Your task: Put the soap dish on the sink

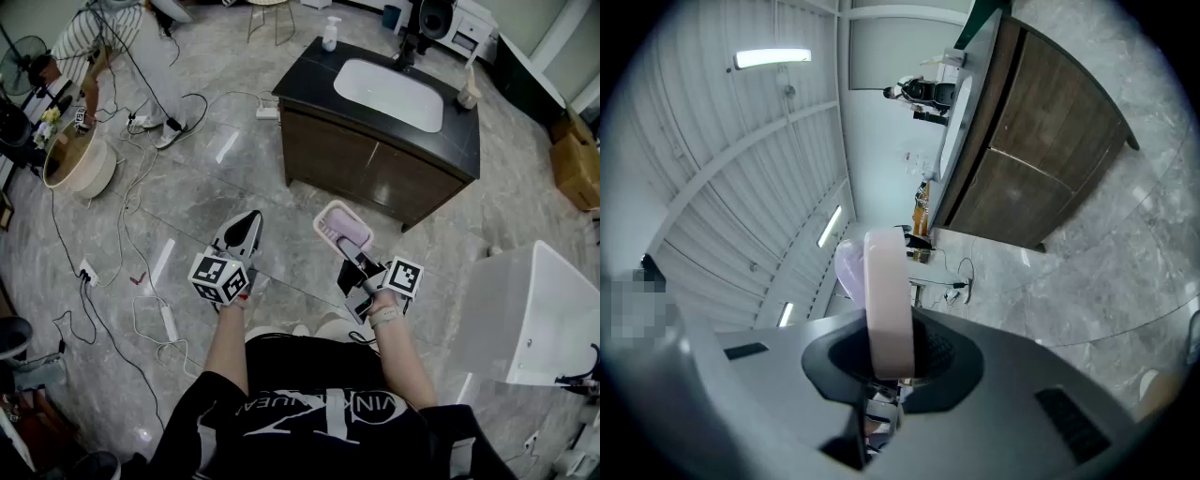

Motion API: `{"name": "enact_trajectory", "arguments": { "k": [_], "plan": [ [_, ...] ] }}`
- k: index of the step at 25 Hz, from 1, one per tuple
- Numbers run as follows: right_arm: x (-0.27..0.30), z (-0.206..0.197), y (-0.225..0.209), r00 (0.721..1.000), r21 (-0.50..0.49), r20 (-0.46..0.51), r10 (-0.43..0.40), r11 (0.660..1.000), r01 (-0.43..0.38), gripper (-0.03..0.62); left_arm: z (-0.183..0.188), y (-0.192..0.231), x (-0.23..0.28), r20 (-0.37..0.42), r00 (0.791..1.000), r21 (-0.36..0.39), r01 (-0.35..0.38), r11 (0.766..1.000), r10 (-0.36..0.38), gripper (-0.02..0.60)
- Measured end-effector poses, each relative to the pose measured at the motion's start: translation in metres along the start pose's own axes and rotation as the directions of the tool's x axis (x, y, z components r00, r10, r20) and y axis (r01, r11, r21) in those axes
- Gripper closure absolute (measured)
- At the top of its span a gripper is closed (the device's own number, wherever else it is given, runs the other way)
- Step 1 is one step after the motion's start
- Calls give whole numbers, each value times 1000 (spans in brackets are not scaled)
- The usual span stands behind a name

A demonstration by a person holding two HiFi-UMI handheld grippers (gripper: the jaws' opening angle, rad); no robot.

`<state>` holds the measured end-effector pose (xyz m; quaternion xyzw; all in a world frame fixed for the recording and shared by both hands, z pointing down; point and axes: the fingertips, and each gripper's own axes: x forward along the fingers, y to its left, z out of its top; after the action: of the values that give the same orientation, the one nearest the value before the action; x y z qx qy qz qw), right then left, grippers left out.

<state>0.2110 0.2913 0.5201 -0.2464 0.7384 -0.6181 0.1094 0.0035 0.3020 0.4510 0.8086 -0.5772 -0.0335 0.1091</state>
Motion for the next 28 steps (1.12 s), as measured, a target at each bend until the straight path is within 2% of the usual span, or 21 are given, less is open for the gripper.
{"name": "enact_trajectory", "arguments": {
  "k": [3,7,14,23,28],
  "plan": [
    [6,2,1,1000,0,-4,1,1000,-1,540,2,3,1,3,1000,6,-4,1000,4,566],
    [19,1,1,1000,15,-14,6,1000,-6,540,0,15,2,8,1000,-22,-13,1000,13,566],
    [36,13,-11,999,-6,-29,-32,999,32,539,-14,33,14,1,1000,-53,-23,998,23,566],
    [109,56,-2,999,-12,-49,-21,1000,21,539,18,88,64,3,1000,-36,-28,999,28,566],
    [141,77,-3,997,9,-57,-44,999,44,539,25,110,98,-3,1000,-42,-15,999,15,566]
  ]
}}
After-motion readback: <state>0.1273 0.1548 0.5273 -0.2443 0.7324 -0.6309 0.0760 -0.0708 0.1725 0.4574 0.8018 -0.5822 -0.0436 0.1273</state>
